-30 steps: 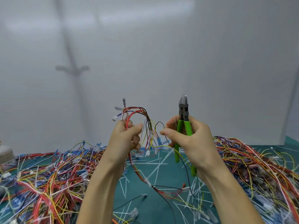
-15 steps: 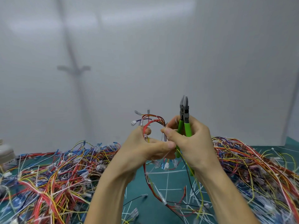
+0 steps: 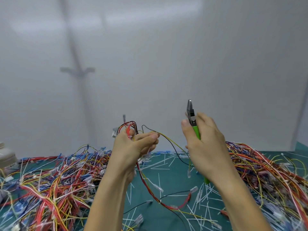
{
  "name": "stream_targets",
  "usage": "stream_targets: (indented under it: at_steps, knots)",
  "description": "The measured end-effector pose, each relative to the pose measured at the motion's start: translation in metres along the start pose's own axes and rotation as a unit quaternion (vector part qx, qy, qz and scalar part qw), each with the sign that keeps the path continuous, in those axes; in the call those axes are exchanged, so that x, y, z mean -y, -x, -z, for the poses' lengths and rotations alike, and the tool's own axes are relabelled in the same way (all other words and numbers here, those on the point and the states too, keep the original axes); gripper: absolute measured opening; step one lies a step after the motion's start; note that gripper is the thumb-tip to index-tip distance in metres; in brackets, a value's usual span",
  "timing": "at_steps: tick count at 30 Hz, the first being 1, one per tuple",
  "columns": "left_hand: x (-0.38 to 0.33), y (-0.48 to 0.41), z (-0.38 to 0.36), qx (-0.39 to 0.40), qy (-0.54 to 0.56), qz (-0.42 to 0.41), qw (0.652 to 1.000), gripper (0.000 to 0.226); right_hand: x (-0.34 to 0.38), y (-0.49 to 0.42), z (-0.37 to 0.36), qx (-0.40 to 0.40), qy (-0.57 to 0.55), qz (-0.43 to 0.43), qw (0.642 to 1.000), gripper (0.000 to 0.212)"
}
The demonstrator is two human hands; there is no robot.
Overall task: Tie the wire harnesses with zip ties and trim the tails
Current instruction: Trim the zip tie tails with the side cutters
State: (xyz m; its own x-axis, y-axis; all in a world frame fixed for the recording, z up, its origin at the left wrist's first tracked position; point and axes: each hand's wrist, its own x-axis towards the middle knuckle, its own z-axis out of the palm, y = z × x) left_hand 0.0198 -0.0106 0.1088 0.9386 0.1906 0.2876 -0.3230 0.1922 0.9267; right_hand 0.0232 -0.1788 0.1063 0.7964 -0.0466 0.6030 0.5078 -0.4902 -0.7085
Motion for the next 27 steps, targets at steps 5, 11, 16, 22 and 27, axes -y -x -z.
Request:
stream_targets:
  at_steps: [5, 11, 16, 22, 27]
  knots:
    - [-0.003, 0.001, 0.002, -0.015, -0.039, -0.003, 0.999, 0.033, 0.004, 0.002, 0.001, -0.019, 0.006, 0.070, 0.997, 0.033]
    - [-0.001, 0.000, 0.007, -0.015, -0.025, -0.001, 1.000, 0.041, 0.013, 0.008, 0.002, 0.072, 0.044, 0.109, 0.990, 0.052]
    - [-0.002, -0.001, 0.009, -0.004, -0.036, -0.012, 0.999, 0.044, 0.009, 0.011, 0.002, 0.200, 0.140, 0.052, 0.968, 0.086]
    - [-0.005, 0.001, 0.009, 0.019, -0.068, -0.033, 0.997, 0.041, 0.003, 0.012, -0.002, 0.237, 0.229, 0.017, 0.944, 0.080]
    - [-0.005, 0.001, 0.010, 0.044, -0.079, -0.033, 0.995, 0.045, 0.003, 0.011, 0.000, 0.207, 0.243, 0.027, 0.947, 0.084]
